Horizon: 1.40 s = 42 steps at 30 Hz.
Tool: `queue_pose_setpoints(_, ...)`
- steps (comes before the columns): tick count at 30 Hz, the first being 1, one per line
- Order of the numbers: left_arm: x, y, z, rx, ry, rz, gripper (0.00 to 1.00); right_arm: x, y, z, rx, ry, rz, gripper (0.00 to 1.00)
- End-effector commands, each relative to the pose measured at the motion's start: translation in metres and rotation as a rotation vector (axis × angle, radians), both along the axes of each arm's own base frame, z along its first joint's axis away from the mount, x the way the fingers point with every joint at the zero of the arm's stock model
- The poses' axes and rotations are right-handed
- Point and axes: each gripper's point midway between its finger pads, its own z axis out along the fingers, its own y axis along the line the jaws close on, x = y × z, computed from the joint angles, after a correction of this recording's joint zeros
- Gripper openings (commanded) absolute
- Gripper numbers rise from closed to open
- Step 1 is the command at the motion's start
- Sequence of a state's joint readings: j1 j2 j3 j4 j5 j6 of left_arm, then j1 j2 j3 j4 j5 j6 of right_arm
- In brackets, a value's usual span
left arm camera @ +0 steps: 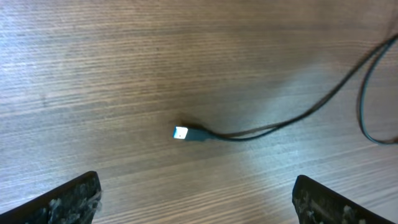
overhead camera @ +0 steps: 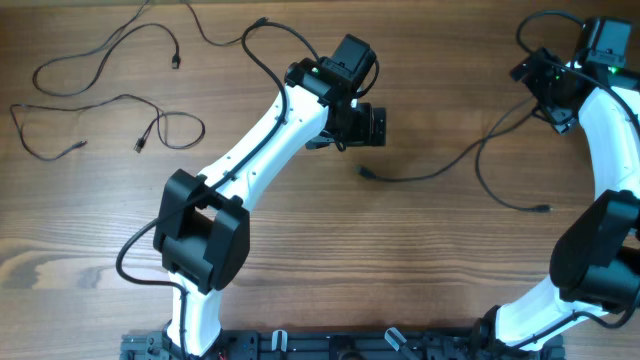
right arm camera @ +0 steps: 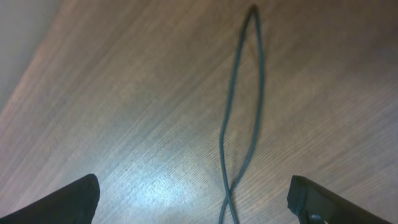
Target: Untangle cables
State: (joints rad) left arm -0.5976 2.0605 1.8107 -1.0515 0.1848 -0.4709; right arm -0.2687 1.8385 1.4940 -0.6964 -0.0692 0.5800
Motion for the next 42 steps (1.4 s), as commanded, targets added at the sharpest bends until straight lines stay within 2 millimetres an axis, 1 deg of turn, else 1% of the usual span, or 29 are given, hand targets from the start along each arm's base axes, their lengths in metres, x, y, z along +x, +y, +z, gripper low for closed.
queue_pose_setpoints(1,0.019,0.030,-0.012,0.181,-0.098,0.035,1.00,0.005,-0.014,-0.006,-0.101,0.011,0.008,1.00)
queue_pose_setpoints(3,0.019,0.030,-0.012,0.180,-0.096,0.035,1.00,0.008,-0.019,-0.005,-0.125,0.001,-0.003,1.00)
queue_pose_setpoints(5,0.019,0.030,-0.012,0.180,-0.097,0.034,1.00,0.013,-0.022,-0.011,-0.132,-0.003,-0.008,0.98)
queue_pose_setpoints(7,0.018,0.030,-0.012,0.182,-0.094,0.034,1.00,0.018,-0.038,-0.022,-0.199,0.012,-0.053,0.98)
queue_pose_setpoints(8,0.017,0.031,-0.012,0.186,-0.088,0.033,1.00,0.018,-0.047,-0.029,-0.235,0.028,-0.078,0.93)
queue_pose_setpoints(9,0.016,0.032,-0.013,0.189,-0.084,0.032,1.00,0.017,-0.053,-0.036,-0.251,0.046,-0.090,0.82)
queue_pose_setpoints(10,0.016,0.032,-0.013,0.189,-0.085,0.032,1.00,0.016,-0.055,-0.047,-0.248,0.068,-0.093,0.75)
queue_pose_setpoints(13,0.016,0.031,-0.013,0.188,-0.085,0.032,1.00,0.017,-0.059,-0.074,-0.246,0.107,-0.080,0.74)
queue_pose_setpoints(14,0.016,0.032,-0.013,0.189,-0.085,0.032,1.00,0.020,-0.060,-0.076,-0.259,0.104,-0.061,0.70)
queue_pose_setpoints(17,0.016,0.032,-0.013,0.188,-0.085,0.032,1.00,0.033,-0.056,-0.077,-0.237,0.056,-0.033,0.65)
queue_pose_setpoints(18,0.016,0.032,-0.013,0.188,-0.085,0.032,1.00,0.035,-0.056,-0.076,-0.240,0.045,-0.033,0.61)
queue_pose_setpoints(19,0.016,0.032,-0.013,0.188,-0.085,0.032,1.00,0.036,-0.056,-0.075,-0.242,0.039,-0.034,0.45)
queue_pose_setpoints(20,0.016,0.032,-0.013,0.189,-0.085,0.032,1.00,0.036,-0.056,-0.075,-0.242,0.039,-0.034,0.35)
queue_pose_setpoints(21,0.016,0.032,-0.013,0.189,-0.085,0.032,1.00,0.036,-0.056,-0.076,-0.243,0.042,-0.032,0.31)
queue_pose_setpoints(25,0.016,0.032,-0.013,0.189,-0.085,0.032,1.00,0.034,-0.055,-0.089,-0.235,0.058,-0.034,0.31)
queue_pose_setpoints(26,0.016,0.032,-0.013,0.189,-0.084,0.032,1.00,0.034,-0.056,-0.090,-0.236,0.058,-0.033,0.27)
queue_pose_setpoints(27,0.016,0.032,-0.013,0.189,-0.085,0.032,1.00,0.034,-0.056,-0.089,-0.239,0.058,-0.026,0.05)
queue_pose_setpoints(29,0.016,0.032,-0.013,0.188,-0.085,0.032,1.00,0.043,-0.045,-0.084,-0.238,0.037,0.100,0.04)
queue_pose_setpoints(30,0.016,0.032,-0.013,0.188,-0.085,0.033,1.00,0.048,-0.037,-0.078,-0.228,0.017,0.179,0.04)
queue_pose_setpoints(32,0.016,0.032,-0.013,0.188,-0.085,0.033,1.00,0.051,-0.021,-0.050,-0.171,-0.044,0.234,0.04)
queue_pose_setpoints(34,0.016,0.032,-0.013,0.188,-0.085,0.033,1.00,0.055,0.015,0.000,-0.043,-0.189,0.344,0.04)
queue_pose_setpoints(35,0.015,0.027,-0.012,0.163,-0.079,0.027,1.00,0.050,0.046,0.049,0.051,-0.321,0.453,0.04)
queue_pose_setpoints(36,0.007,0.023,-0.013,0.137,-0.039,0.014,1.00,0.042,0.063,0.080,0.088,-0.392,0.520,0.04)
queue_pose_setpoints(37,0.007,0.017,-0.010,0.105,-0.036,0.009,1.00,0.030,0.077,0.107,0.111,-0.442,0.568,0.04)
queue_pose_setpoints(38,0.009,0.015,-0.006,0.078,-0.036,0.010,1.00,0.017,0.087,0.127,0.116,-0.459,0.587,0.04)
queue_pose_setpoints(39,0.010,0.012,0.006,0.011,-0.014,0.020,1.00,0.000,0.099,0.143,0.112,-0.469,0.629,0.04)
queue_pose_setpoints(40,0.014,0.012,0.027,-0.089,0.010,0.035,1.00,-0.019,0.118,0.159,0.102,-0.495,0.736,0.04)
queue_pose_setpoints(41,0.019,0.017,0.046,-0.172,0.018,0.051,1.00,-0.031,0.133,0.167,0.100,-0.510,0.812,0.04)
queue_pose_setpoints(42,0.024,0.024,0.070,-0.270,0.022,0.072,1.00,-0.049,0.153,0.174,0.100,-0.519,0.906,0.04)
